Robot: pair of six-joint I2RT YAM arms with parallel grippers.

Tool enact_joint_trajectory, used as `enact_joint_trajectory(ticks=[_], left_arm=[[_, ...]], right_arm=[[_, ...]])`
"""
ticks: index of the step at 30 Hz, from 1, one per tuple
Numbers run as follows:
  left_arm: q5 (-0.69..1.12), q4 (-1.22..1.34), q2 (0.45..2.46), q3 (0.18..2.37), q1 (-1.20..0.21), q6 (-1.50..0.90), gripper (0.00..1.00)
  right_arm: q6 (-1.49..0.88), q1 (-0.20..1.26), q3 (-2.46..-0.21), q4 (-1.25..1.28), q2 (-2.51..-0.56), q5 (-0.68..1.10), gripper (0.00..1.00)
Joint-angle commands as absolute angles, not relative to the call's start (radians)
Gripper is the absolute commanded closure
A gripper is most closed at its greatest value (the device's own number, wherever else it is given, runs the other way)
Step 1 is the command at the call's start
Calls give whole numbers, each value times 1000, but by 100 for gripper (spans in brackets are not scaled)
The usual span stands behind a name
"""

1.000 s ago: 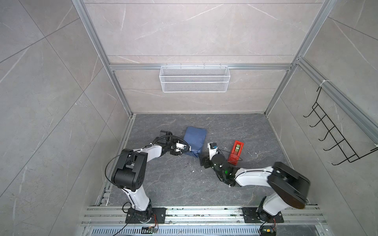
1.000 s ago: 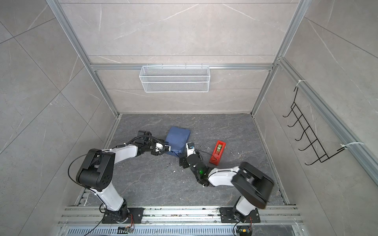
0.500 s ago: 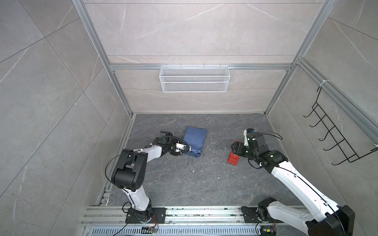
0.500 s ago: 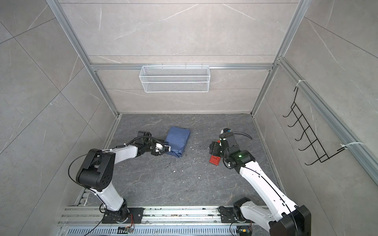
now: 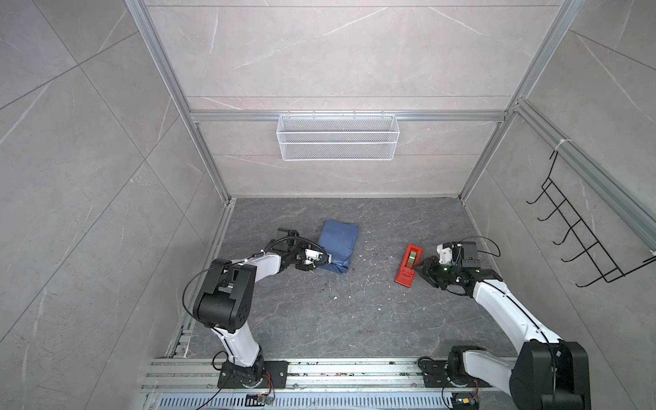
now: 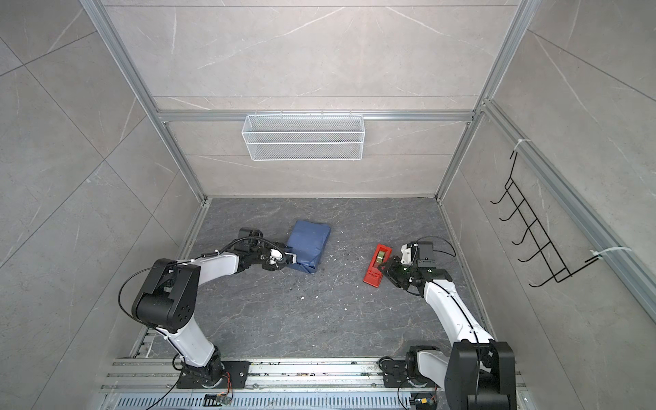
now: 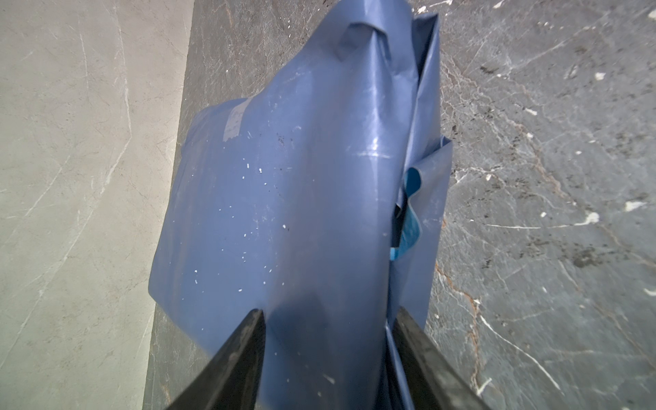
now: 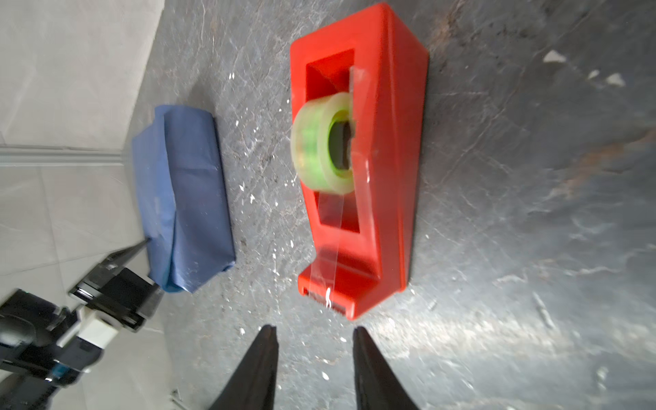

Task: Wrap a gift box in wrapping paper
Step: Tear off the tape with the cutter.

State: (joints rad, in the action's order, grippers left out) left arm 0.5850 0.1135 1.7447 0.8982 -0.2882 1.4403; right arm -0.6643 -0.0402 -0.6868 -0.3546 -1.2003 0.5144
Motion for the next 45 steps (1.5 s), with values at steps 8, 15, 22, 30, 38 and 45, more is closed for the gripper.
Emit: enact_joint_trajectory(ticks=[8,15,22,30,38,45], left_arm=[[557,-33,1822,854,-307,1421,43],[558,-34,1820,851,-306,1423,43],[556,-36,1817,853,-307,1423,43],[552,-38,1826,855,-308,1425,43],[554,-45,1836,862,-313,1426,43],[548,-41,1835,857,-314,1428,43]], right_arm=[[-731,-91,-609,-76,-1358,625,69],[-739,-90,-606,-24,-1408,653,69],[-795,-90,-545,94,-1459,679,70],[-829,-91,-562,30,-1332,685,71],[-865,-89,-540,69,-1334,671,65],[-903,-66,-523,167,-1401,680,65]])
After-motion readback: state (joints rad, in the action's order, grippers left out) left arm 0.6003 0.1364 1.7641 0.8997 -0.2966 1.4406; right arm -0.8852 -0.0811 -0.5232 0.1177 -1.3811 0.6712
